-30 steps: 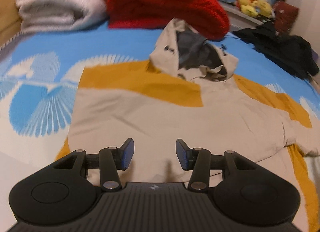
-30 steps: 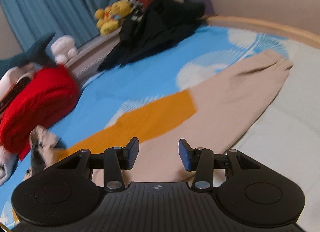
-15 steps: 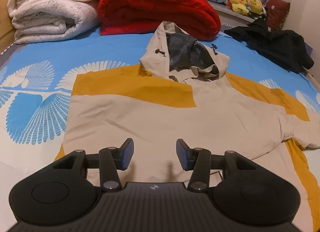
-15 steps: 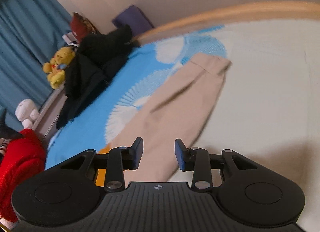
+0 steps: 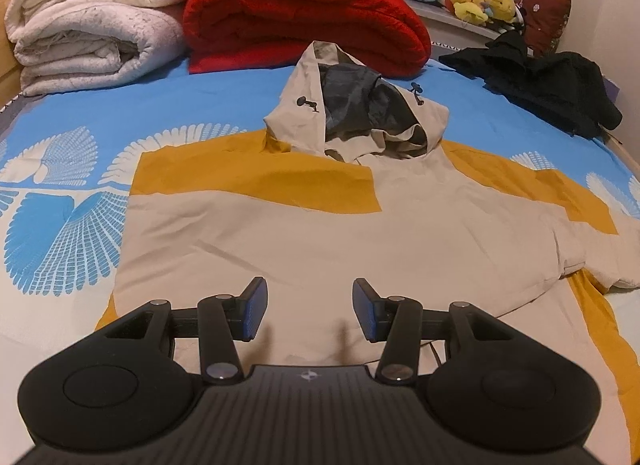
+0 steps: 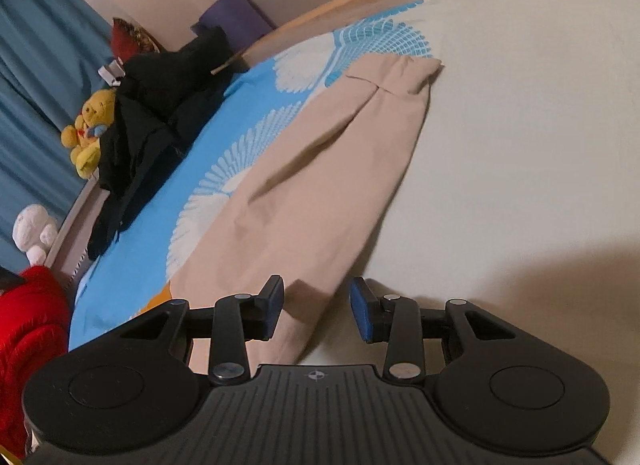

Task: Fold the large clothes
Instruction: 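Move the right tool to the cuff of that sleeve, then grasp the sleeve cuff with the right gripper and fold it over the body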

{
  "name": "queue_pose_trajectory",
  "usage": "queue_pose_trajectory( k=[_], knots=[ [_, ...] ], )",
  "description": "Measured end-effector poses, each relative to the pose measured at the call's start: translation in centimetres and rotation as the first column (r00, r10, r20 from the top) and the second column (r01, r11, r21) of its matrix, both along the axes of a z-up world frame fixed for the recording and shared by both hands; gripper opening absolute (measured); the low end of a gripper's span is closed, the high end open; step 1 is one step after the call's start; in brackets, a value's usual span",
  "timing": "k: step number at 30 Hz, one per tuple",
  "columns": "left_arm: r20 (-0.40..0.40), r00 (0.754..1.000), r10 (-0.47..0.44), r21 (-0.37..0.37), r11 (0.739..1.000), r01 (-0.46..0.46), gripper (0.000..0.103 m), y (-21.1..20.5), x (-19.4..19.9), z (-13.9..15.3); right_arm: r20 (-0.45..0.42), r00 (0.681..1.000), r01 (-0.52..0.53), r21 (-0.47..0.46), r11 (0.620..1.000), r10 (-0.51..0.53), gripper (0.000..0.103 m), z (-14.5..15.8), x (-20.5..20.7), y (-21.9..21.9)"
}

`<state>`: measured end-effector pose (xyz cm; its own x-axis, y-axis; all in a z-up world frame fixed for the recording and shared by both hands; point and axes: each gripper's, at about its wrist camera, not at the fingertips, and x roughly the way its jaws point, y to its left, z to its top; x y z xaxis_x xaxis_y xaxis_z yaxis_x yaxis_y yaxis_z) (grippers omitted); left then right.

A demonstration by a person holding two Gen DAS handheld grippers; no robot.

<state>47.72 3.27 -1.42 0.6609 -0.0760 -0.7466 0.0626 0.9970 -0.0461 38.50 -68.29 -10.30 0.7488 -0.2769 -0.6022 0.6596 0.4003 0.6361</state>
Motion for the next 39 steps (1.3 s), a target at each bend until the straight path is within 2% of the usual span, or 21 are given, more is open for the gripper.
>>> queue_pose_trajectory(
  k=[6,10,12,15,17,18,20,25,28,31,34,36,37,39],
  knots=[
    [-0.004,1.0,-0.013,0.007,1.0,0.013,0.052,-0.1,0.0,-0.3,0.062,0.996,0.061,0.025,0.998,-0.062,0.038,-0.9,0.1,-1.8],
    [-0.005,1.0,-0.018,0.009,1.0,0.018,0.052,-0.1,-0.1,-0.2,0.062,0.994,0.092,0.006,0.996,-0.092,0.038,-1.2,1.1,-2.9],
    [0.0,1.0,-0.018,0.007,1.0,0.018,0.052,0.0,-0.2,0.0,0.023,0.996,0.081,-0.036,0.996,-0.08,0.038,-0.9,2.4,-3.8],
    [0.008,1.0,-0.011,-0.004,1.0,0.011,0.052,0.3,-0.2,0.4,-0.043,0.992,0.117,-0.041,0.992,-0.119,0.038,-0.1,3.8,-5.4],
    [0.015,1.0,-0.003,-0.008,1.0,0.003,0.052,0.7,-0.1,0.7,-0.099,0.985,0.133,-0.082,0.988,-0.141,0.039,0.7,4.4,-5.9],
    [0.017,1.0,0.003,-0.012,1.0,-0.003,0.052,0.9,-0.1,0.8,-0.123,0.981,0.136,-0.102,0.985,-0.148,0.036,1.1,4.6,-6.0],
    [0.021,1.0,0.014,-0.024,1.0,-0.014,0.052,1.4,0.0,1.2,-0.142,0.977,0.14,-0.129,0.982,-0.158,0.011,1.9,4.8,-6.1],
    [0.032,0.999,0.043,-0.051,0.998,-0.041,0.052,2.9,-0.1,2.2,-0.1,0.987,0.093,-0.257,0.962,-0.122,0.004,5.9,5.1,-3.9],
    [0.039,0.997,0.07,-0.075,0.995,-0.067,0.052,4.1,-0.1,2.9,-0.065,0.996,0.038,-0.352,0.935,-0.065,0.003,9.3,5.8,-0.6],
    [0.042,0.993,0.114,-0.095,0.989,-0.11,0.052,5.9,0.0,3.6,-0.083,0.994,-0.099,-0.502,0.859,0.066,0.003,13.2,7.3,5.5],
    [0.043,0.985,0.166,-0.121,0.98,-0.16,0.052,8.2,-0.2,4.4,-0.062,0.967,-0.236,-0.587,0.774,0.248,0.003,16.9,8.2,13.8],
    [0.041,0.98,0.197,-0.145,0.971,-0.189,0.052,9.9,-0.3,5.0,-0.043,0.908,-0.351,-0.622,0.7,0.417,0.003,18.9,8.2,20.5],
    [0.043,0.976,0.213,-0.156,0.967,-0.204,0.052,10.7,-0.3,5.2,-0.032,0.862,-0.408,-0.637,0.654,0.506,0.003,19.7,7.9,23.8],
    [0.046,0.969,0.243,-0.174,0.957,-0.231,0.052,12.1,-0.4,5.8,-0.018,0.732,-0.53,-0.643,0.552,0.682,0.007,20.5,7.1,30.6]
  ],
)
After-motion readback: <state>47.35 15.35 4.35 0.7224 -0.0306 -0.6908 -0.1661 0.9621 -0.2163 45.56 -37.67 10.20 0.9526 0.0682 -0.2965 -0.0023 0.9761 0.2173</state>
